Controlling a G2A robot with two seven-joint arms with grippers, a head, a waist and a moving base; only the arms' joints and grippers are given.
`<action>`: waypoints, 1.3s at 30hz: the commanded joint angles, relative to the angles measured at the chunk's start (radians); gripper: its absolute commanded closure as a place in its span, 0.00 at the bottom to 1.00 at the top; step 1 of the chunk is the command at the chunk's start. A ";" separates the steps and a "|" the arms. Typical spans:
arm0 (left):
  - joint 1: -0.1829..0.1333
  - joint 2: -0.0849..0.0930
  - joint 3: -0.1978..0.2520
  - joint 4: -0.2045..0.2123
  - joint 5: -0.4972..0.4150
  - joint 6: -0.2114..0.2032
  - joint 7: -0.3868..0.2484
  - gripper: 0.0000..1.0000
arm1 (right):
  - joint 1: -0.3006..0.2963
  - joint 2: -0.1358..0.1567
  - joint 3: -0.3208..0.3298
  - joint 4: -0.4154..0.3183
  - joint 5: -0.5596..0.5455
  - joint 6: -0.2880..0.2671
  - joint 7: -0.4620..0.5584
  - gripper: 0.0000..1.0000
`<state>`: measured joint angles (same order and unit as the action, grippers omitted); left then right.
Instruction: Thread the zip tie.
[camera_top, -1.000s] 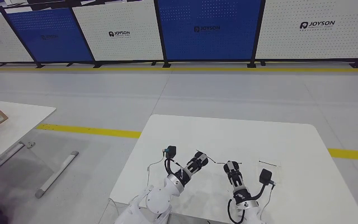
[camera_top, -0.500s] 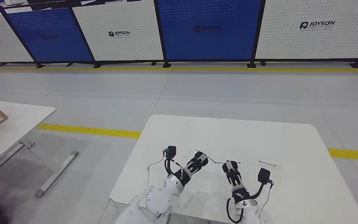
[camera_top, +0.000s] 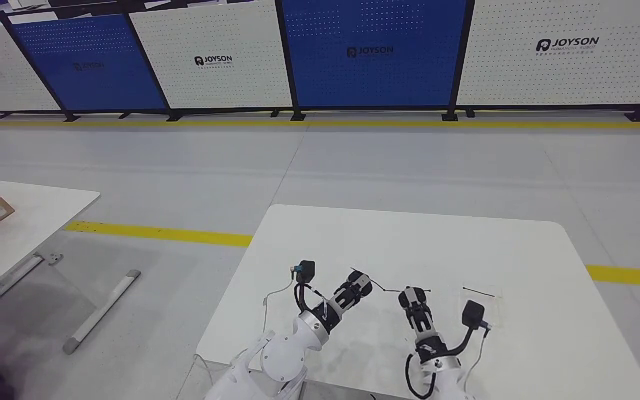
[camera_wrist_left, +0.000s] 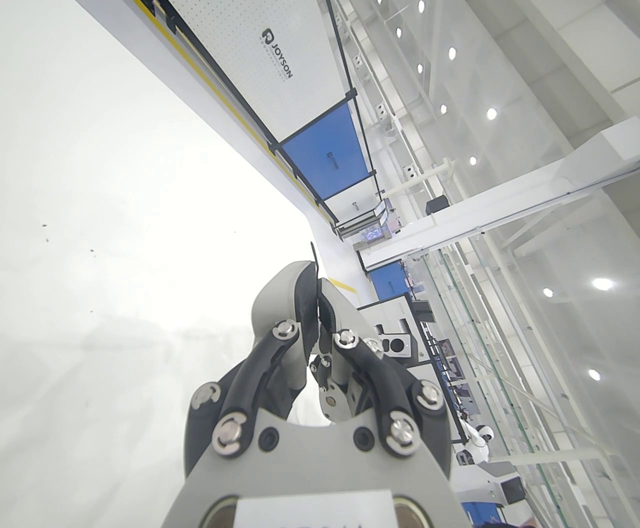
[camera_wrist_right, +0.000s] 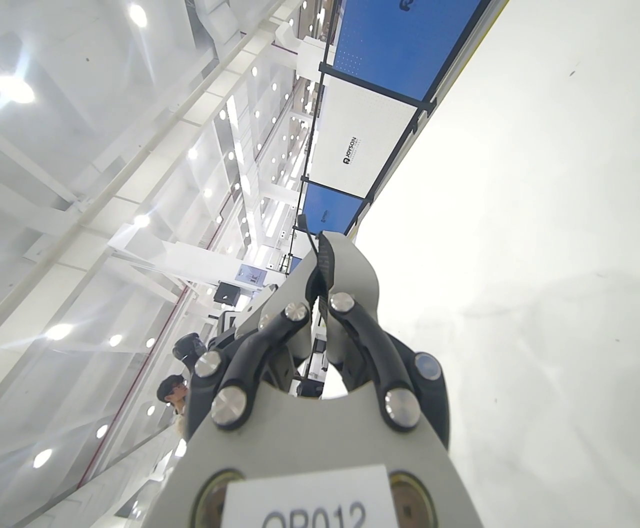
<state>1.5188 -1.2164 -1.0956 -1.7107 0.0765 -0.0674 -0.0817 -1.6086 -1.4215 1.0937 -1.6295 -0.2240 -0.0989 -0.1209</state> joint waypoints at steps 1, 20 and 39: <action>0.000 0.000 0.000 0.000 0.000 0.000 0.000 1.00 | 0.002 -0.001 -0.001 0.002 -0.002 0.006 -0.001 1.00; 0.000 0.000 0.000 0.000 0.000 0.000 0.000 1.00 | 0.001 -0.003 -0.002 0.002 0.001 0.008 0.005 1.00; 0.000 0.000 0.000 0.000 0.000 0.000 0.000 1.00 | -0.003 -0.004 -0.001 -0.009 -0.013 0.018 0.005 1.00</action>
<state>1.5188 -1.2164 -1.0956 -1.7107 0.0765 -0.0674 -0.0817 -1.6122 -1.4256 1.0935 -1.6381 -0.2351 -0.0840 -0.1153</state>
